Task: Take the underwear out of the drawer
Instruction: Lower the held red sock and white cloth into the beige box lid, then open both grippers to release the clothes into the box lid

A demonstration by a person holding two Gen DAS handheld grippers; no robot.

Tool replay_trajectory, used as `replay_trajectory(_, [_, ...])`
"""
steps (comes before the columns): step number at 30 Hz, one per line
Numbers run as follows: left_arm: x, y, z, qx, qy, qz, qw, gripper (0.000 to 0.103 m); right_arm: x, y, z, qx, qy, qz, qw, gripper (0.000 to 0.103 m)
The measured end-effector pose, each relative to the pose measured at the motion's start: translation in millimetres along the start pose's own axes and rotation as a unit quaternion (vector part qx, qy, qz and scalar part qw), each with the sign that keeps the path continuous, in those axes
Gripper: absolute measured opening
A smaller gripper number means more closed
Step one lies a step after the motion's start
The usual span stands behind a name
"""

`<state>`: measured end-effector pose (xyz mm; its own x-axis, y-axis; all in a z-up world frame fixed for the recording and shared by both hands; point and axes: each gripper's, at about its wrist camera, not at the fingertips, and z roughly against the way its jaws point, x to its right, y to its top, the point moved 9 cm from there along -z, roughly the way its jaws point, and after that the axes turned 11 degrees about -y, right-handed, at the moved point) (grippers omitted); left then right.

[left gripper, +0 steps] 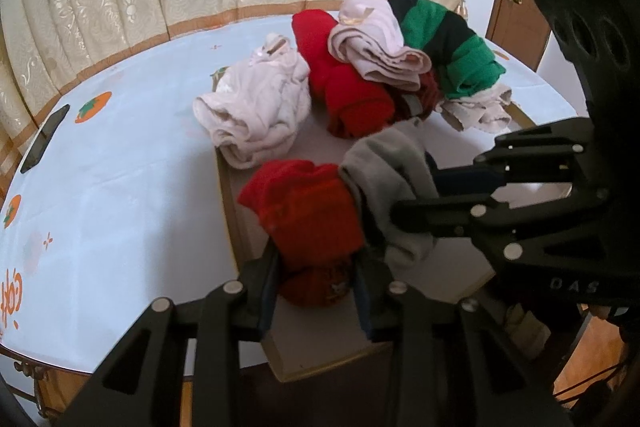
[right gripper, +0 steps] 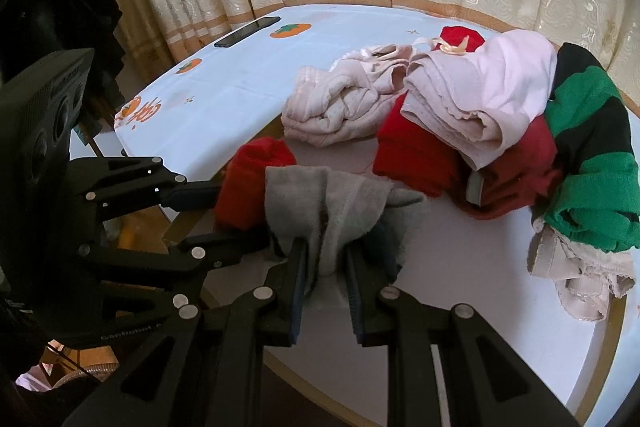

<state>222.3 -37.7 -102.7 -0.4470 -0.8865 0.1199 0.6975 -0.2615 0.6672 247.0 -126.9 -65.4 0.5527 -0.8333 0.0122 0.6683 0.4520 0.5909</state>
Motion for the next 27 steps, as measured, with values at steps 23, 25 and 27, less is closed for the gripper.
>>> replay_trajectory(23, [15.2, -6.4, 14.3, 0.015, -0.009, -0.018, 0.9997, 0.063, -3.7, -0.1, 1.0, 0.009, -0.008, 0.003, 1.0, 0.046])
replay_trajectory(25, [15.7, -6.9, 15.4, 0.016, -0.01, -0.02, 0.9996, 0.063, -3.7, -0.2, 1.8, 0.009, -0.009, 0.002, 1.0, 0.047])
replay_trajectory(27, [16.2, -7.4, 17.4, 0.017, -0.009, -0.019, 0.9996, 0.066, -3.7, -0.3, 3.4, 0.011, -0.01, 0.002, 1.0, 0.048])
